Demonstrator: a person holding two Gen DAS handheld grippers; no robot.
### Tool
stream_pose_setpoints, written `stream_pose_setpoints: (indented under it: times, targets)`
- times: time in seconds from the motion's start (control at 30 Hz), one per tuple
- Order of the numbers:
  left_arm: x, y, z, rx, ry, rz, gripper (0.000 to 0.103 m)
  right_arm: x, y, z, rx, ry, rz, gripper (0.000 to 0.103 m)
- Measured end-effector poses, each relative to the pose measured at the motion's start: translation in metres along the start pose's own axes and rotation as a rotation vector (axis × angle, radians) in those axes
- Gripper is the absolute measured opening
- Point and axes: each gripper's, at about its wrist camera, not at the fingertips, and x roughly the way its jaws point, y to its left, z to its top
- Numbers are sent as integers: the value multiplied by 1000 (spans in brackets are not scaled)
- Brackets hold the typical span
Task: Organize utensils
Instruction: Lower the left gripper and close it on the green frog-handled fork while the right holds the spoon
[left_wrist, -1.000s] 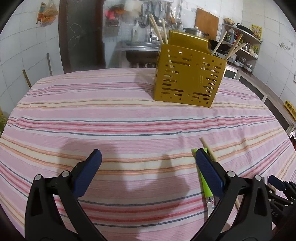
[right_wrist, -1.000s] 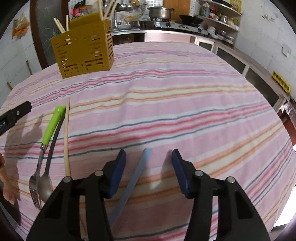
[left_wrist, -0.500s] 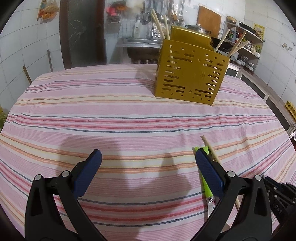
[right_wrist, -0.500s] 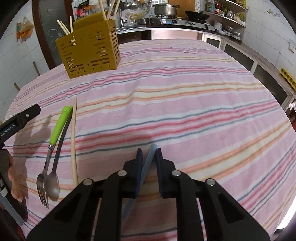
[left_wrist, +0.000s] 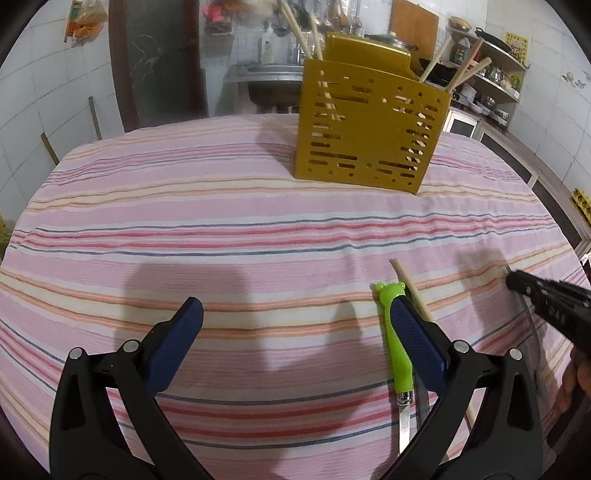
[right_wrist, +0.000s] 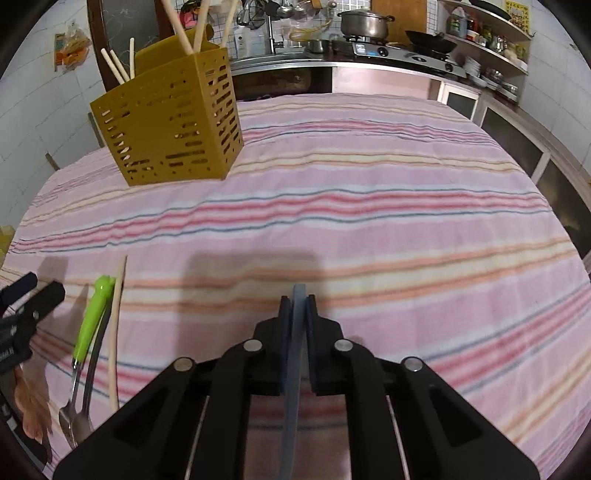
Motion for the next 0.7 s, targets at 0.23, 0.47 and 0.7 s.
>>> stream_pose_setpoints:
  times: [0.23, 0.47, 0.7]
  targets:
    - [-1, -6, -6, 27, 12, -49, 98, 2, -3, -6, 7, -26, 21, 9]
    - [7, -25, -11, 88, 52, -53, 98, 3, -2, -6, 4, -32, 17, 9]
    - [25, -35, -9, 101, 104, -5, 95, 3, -3, -6, 8, -32, 19, 9]
